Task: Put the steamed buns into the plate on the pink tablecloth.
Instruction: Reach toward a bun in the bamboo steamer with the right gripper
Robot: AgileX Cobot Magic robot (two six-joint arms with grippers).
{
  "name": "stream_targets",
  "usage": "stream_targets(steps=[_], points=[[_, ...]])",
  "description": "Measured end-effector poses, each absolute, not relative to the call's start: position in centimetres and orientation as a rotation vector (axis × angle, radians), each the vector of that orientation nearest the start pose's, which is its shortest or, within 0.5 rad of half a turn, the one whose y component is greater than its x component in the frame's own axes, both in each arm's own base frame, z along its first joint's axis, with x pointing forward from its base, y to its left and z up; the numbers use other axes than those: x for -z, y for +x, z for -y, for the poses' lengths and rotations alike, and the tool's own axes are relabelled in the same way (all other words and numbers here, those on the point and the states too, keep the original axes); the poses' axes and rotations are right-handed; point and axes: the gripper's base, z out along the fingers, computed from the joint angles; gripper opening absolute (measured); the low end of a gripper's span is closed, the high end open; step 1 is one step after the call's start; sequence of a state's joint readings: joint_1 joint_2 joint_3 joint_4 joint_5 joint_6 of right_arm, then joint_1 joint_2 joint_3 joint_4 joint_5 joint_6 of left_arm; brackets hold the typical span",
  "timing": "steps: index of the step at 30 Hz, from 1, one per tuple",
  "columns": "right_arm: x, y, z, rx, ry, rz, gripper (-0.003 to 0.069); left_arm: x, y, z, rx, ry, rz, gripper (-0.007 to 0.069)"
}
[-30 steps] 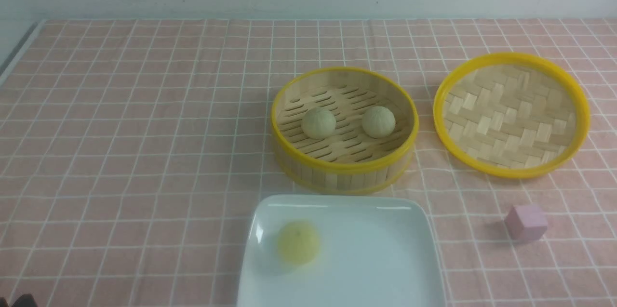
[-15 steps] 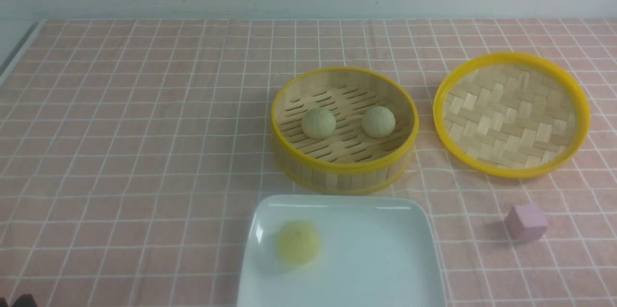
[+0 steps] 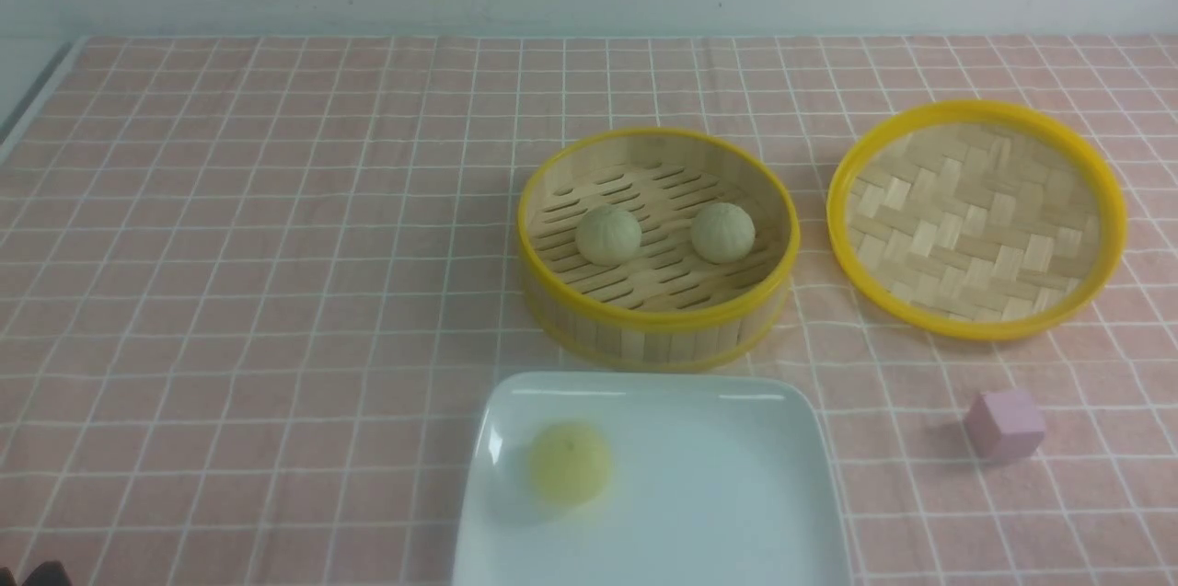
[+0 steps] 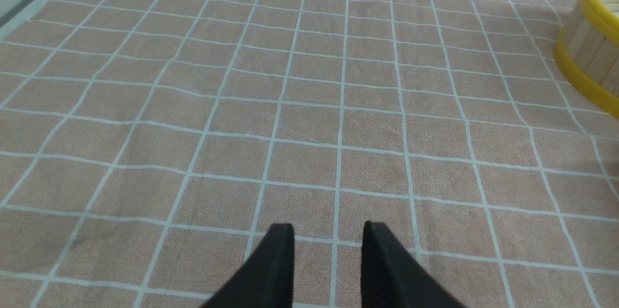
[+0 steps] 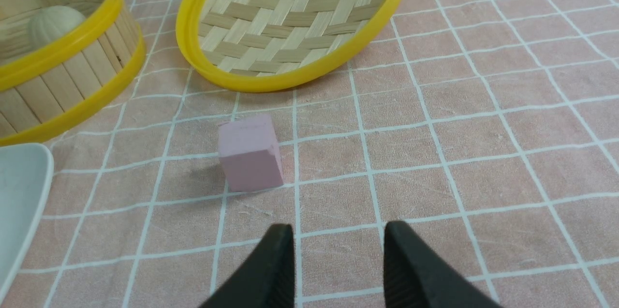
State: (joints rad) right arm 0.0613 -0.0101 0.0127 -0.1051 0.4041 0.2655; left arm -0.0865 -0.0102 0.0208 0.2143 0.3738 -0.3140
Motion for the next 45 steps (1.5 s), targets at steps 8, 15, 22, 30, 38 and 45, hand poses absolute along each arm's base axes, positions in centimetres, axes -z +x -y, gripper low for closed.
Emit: stream_targets(steps=[8, 15, 22, 30, 38, 45], points=[[-17.3, 5.2, 0.1, -0.118, 0.130, -1.885, 0.0239, -17.4, 5.3, -0.3, 0.067, -0.080, -1.858, 0.0230], [-17.4, 5.2, 0.1, -0.105, 0.118, -1.883, 0.0240, -17.4, 5.3, -0.3, 0.067, -0.080, -1.858, 0.0235], [-17.5, 5.3, -0.6, -0.467, 0.458, -1.811, 0.0240, -17.8, 5.4, 1.1, 0.756, -0.685, -1.727, 0.0239], [-17.7, 5.3, -1.3, -0.937, 0.916, -1.674, 0.0240, -18.5, 5.4, 1.4, 1.123, -1.013, -1.549, 0.0239], [-20.7, 5.2, -0.9, -0.805, 0.716, -1.616, 0.0171, -20.8, 5.2, 1.3, 0.948, -0.763, -1.573, 0.0153], [-26.6, 7.2, -0.3, -0.301, 0.462, -2.103, -0.0008, -25.1, 6.0, 2.4, 0.673, -0.559, -2.155, 0.0000]])
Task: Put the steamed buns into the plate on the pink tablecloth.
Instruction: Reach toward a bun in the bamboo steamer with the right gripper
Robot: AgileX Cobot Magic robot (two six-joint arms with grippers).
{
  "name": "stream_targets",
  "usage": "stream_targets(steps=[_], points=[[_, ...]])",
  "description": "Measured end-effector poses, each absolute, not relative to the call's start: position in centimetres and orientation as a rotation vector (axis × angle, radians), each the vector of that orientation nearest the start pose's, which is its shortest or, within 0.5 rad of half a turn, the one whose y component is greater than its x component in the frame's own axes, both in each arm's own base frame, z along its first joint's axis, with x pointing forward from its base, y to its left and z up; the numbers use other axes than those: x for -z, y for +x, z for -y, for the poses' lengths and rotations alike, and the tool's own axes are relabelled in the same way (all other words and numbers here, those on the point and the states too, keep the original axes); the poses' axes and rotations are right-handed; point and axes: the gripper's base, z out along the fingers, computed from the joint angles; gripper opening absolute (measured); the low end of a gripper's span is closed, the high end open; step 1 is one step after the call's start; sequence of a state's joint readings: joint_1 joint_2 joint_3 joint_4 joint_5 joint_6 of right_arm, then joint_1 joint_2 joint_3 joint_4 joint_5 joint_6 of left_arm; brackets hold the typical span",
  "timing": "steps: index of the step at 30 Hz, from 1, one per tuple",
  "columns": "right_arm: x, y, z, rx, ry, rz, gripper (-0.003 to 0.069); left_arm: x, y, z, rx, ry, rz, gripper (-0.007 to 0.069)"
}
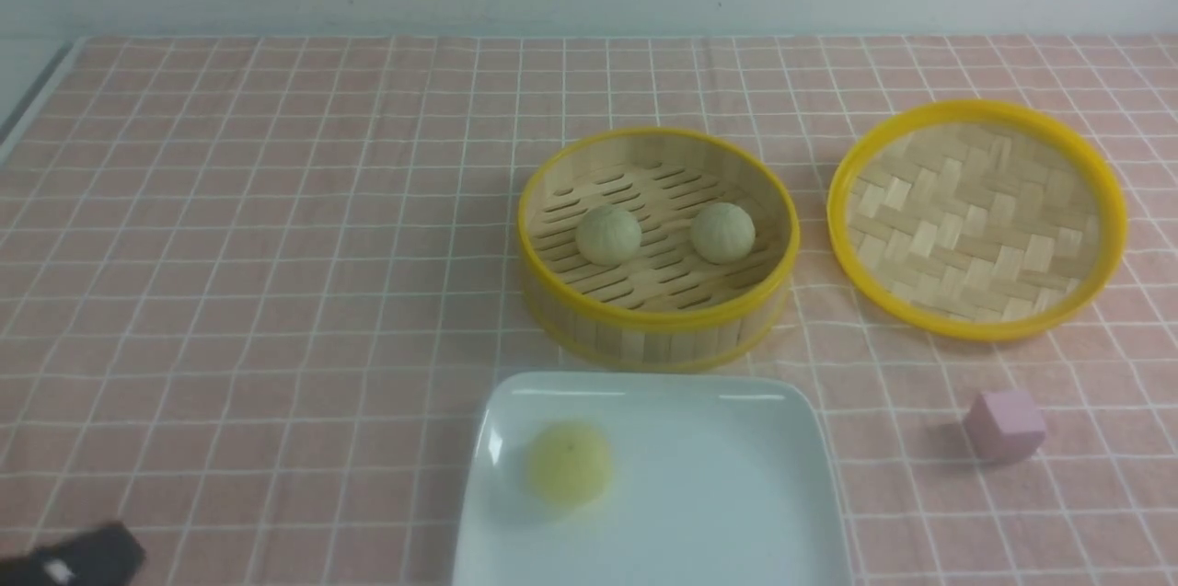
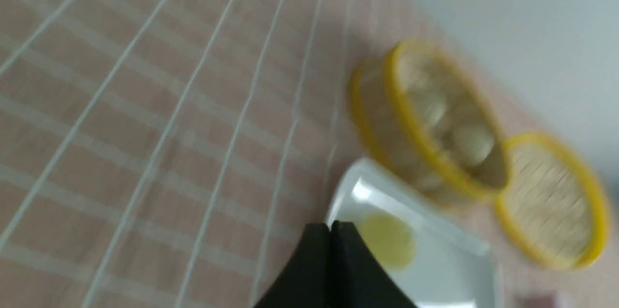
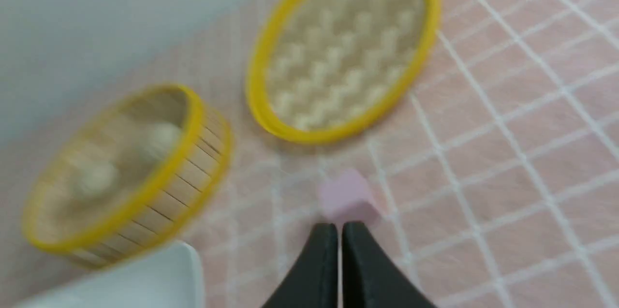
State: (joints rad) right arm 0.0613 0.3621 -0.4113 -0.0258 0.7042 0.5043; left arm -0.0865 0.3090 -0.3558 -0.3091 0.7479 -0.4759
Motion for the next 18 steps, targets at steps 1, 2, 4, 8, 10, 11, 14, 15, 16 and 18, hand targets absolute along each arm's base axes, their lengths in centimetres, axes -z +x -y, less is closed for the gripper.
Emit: stream_targets(steps=[1, 2, 4, 8, 10, 11, 14, 15, 16, 18], points=[[-26.7, 8.1, -0.3, -0.232, 0.447, -2.255, -0.0011, -25.1, 6.5, 2.6, 0.623, -0.525, -2.314, -0.0001], [-26.9, 8.8, -0.4, -0.216, 0.434, -2.321, -0.0011, -25.1, 6.8, 2.8, 0.593, -0.493, -2.406, -0.0001], [-26.9, 11.0, -1.1, -0.249, 0.362, -2.446, -0.0011, -24.9, 7.8, 3.0, 0.530, -0.404, -2.594, -0.0001], [-26.4, 15.8, -4.2, -0.456, 0.048, -2.511, -0.0003, -24.6, 10.7, 3.3, 0.479, -0.261, -2.752, -0.0001], [-26.2, 18.4, -6.2, -0.566, -0.093, -2.523, 0.0011, -24.4, 11.8, 3.5, 0.487, -0.234, -2.779, -0.0001], [-26.2, 19.7, -7.3, -0.604, -0.159, -2.528, 0.0028, -24.2, 12.3, 3.6, 0.496, -0.232, -2.788, 0.0000], [-26.0, 23.6, -9.9, -0.645, -0.281, -2.544, 0.0087, -23.8, 13.2, 3.9, 0.517, -0.243, -2.801, 0.0004], [-26.3, 24.1, -10.3, -0.644, -0.298, -2.531, 0.0098, -23.8, 13.3, 3.9, 0.518, -0.246, -2.802, 0.0005], [-26.2, 26.1, -11.4, -0.633, -0.341, -2.535, 0.0132, -23.7, 13.5, 3.9, 0.517, -0.247, -2.801, 0.0009], [-26.0, 28.9, -13.1, -0.595, -0.407, -2.545, 0.0195, -23.7, 13.6, 3.9, 0.514, -0.245, -2.789, 0.0016]])
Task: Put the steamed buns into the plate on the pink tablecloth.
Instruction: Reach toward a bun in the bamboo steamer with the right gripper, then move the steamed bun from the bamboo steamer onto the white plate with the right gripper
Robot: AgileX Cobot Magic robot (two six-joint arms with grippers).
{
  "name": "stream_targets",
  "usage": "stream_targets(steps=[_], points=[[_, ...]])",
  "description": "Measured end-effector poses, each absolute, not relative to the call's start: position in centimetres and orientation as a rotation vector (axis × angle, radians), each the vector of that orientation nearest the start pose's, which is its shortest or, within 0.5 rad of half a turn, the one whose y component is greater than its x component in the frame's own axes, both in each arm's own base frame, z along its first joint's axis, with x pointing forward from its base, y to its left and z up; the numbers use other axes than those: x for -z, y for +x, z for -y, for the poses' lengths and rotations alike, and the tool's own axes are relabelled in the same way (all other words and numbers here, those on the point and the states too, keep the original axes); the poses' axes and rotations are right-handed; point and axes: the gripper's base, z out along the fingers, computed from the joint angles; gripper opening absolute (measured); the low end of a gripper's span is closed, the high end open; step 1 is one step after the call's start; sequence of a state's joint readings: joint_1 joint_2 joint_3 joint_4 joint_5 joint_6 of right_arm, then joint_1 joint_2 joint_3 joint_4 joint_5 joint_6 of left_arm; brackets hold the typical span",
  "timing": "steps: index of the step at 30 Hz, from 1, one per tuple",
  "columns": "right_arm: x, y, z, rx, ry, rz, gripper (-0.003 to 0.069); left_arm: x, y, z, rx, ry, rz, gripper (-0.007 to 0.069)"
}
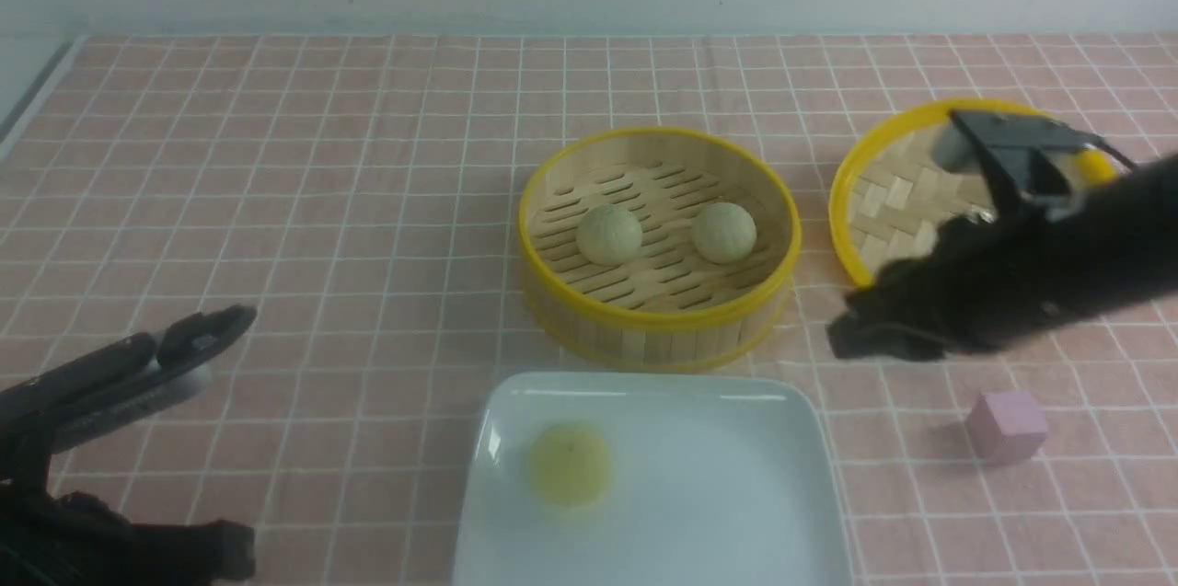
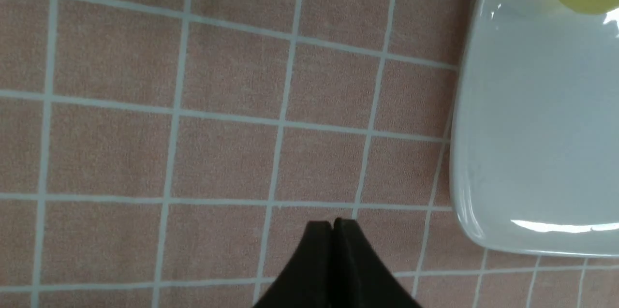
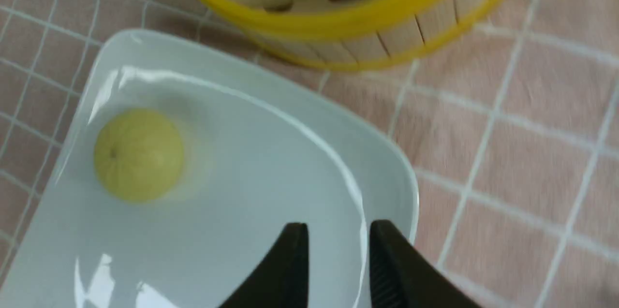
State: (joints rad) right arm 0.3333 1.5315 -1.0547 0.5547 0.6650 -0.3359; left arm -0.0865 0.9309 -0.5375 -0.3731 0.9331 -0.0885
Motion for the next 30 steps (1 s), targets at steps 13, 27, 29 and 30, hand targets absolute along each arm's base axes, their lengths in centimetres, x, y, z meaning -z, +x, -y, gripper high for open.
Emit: stream_targets(steps=[13, 27, 29, 30], points=[[-24.0, 41.9, -18.2, -0.246, -0.389, -2.549, 0.0302, -23.7, 13.8, 3.9, 0.522, -0.253, -2.771, 0.0043], [-31.6, 33.9, -20.9, -0.302, -0.512, -2.521, 0.0009, -23.7, 13.8, 3.9, 0.524, -0.254, -2.767, 0.0059], [-31.8, 32.0, -20.7, -0.317, -0.509, -2.534, 0.0009, -23.8, 13.8, 3.9, 0.524, -0.254, -2.765, 0.0059], [-30.5, 29.2, -20.4, -0.329, -0.501, -2.583, 0.0009, -23.8, 13.9, 3.9, 0.522, -0.256, -2.754, 0.0061]])
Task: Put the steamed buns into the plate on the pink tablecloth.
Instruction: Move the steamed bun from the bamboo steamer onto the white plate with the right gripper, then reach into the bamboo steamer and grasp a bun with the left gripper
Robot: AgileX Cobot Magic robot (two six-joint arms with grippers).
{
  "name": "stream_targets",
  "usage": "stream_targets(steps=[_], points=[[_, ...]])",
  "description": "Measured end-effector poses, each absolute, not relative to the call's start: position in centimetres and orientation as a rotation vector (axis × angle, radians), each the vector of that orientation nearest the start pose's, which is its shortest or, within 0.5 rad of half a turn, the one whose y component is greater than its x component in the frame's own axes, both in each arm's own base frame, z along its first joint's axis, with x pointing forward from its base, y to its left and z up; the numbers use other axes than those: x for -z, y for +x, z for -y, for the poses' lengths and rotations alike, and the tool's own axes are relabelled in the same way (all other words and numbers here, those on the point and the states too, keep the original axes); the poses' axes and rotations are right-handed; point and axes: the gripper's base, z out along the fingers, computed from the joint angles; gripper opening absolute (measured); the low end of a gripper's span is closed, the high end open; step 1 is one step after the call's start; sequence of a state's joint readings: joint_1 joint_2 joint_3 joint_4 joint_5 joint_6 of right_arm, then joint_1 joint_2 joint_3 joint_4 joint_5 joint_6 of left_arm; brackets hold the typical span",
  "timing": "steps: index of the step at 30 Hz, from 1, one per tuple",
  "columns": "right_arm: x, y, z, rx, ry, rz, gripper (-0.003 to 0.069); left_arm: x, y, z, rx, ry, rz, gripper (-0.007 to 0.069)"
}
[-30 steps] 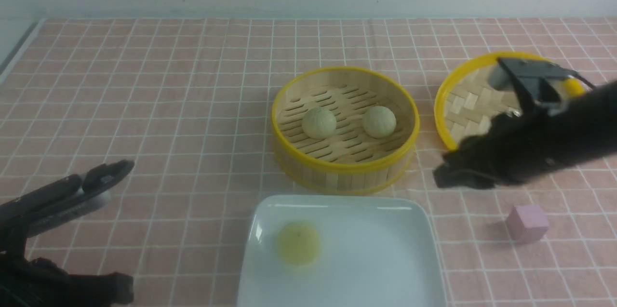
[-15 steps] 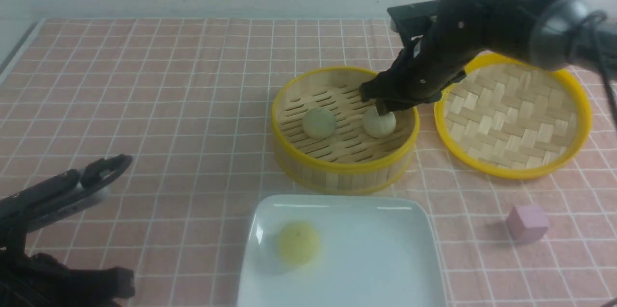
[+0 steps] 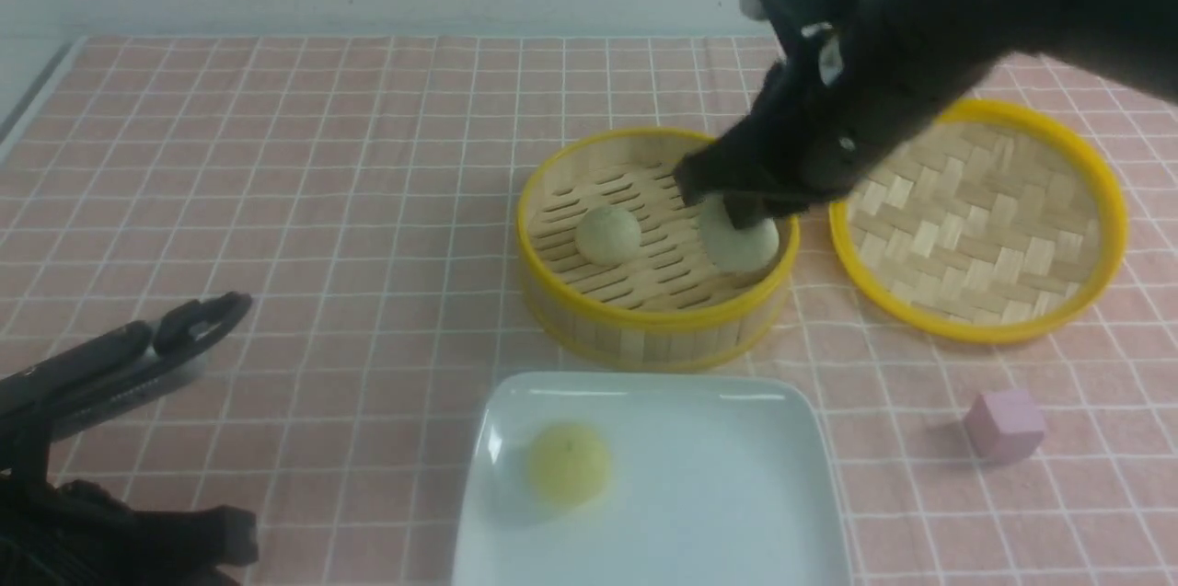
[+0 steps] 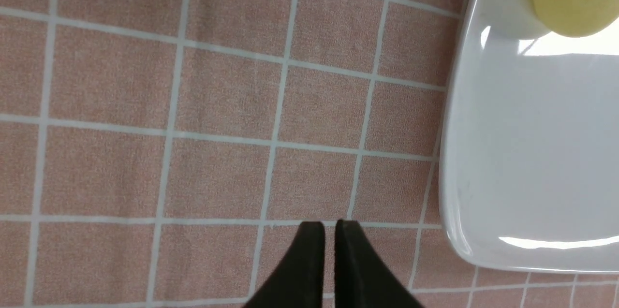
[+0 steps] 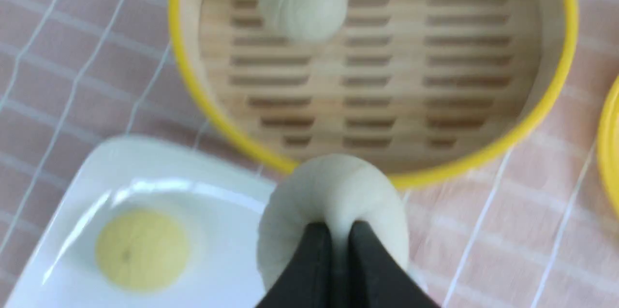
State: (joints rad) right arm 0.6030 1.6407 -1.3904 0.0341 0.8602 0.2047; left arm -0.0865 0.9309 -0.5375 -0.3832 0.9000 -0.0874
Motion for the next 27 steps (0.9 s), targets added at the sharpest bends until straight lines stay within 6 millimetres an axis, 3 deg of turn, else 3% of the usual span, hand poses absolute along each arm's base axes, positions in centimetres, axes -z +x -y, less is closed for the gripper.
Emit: stream_targets(steps=[2, 3, 5, 8, 12, 14, 16, 18, 21, 23, 25, 27], points=[[-28.5, 26.5, -20.2, -0.346, -0.485, -2.628, 0.0009, -23.8, 14.0, 3.9, 0.520, -0.259, -2.741, 0.0064], [-26.5, 25.0, -20.1, -0.356, -0.469, -2.655, 0.0013, -23.8, 14.1, 3.9, 0.520, -0.259, -2.737, 0.0066], [-24.1, 24.0, -19.9, -0.366, -0.436, -2.673, 0.0025, -23.8, 14.1, 3.9, 0.520, -0.260, -2.734, 0.0068], [-21.6, 23.7, -20.0, -0.388, -0.394, -2.659, 0.0073, -23.9, 14.2, 3.8, 0.518, -0.262, -2.721, 0.0069], [-19.6, 24.4, -20.5, -0.403, -0.376, -2.637, 0.0244, -24.0, 14.6, 3.8, 0.511, -0.269, -2.676, 0.0074], [-19.9, 24.7, -20.7, -0.408, -0.374, -2.631, 0.0311, -24.1, 14.8, 3.7, 0.507, -0.273, -2.652, 0.0076], [-21.7, 25.0, -20.7, -0.390, -0.397, -2.611, 0.0375, -24.3, 15.1, 3.7, 0.505, -0.291, -2.614, 0.0082], [-25.6, 25.0, -19.6, -0.340, -0.438, -2.564, 0.0372, -25.0, 15.5, 3.7, 0.511, -0.297, -2.585, 0.0085], [-30.0, 23.9, -17.1, -0.253, -0.463, -2.506, 0.0274, -26.6, 16.6, 3.9, 0.539, -0.297, -2.543, 0.0078], [-32.3, 22.2, -14.7, -0.165, -0.461, -2.505, 0.0134, -27.9, 17.9, 4.3, 0.577, -0.268, -2.538, 0.0054], [-33.6, 20.2, -12.3, -0.091, -0.442, -2.525, 0.0044, -29.0, 19.6, 5.4, 0.598, -0.124, -2.555, 0.0017], [-34.0, 17.8, -10.2, -0.037, -0.422, -2.555, 0.0004, -29.7, 21.9, 6.9, 0.601, 0.050, -2.572, 0.0001]])
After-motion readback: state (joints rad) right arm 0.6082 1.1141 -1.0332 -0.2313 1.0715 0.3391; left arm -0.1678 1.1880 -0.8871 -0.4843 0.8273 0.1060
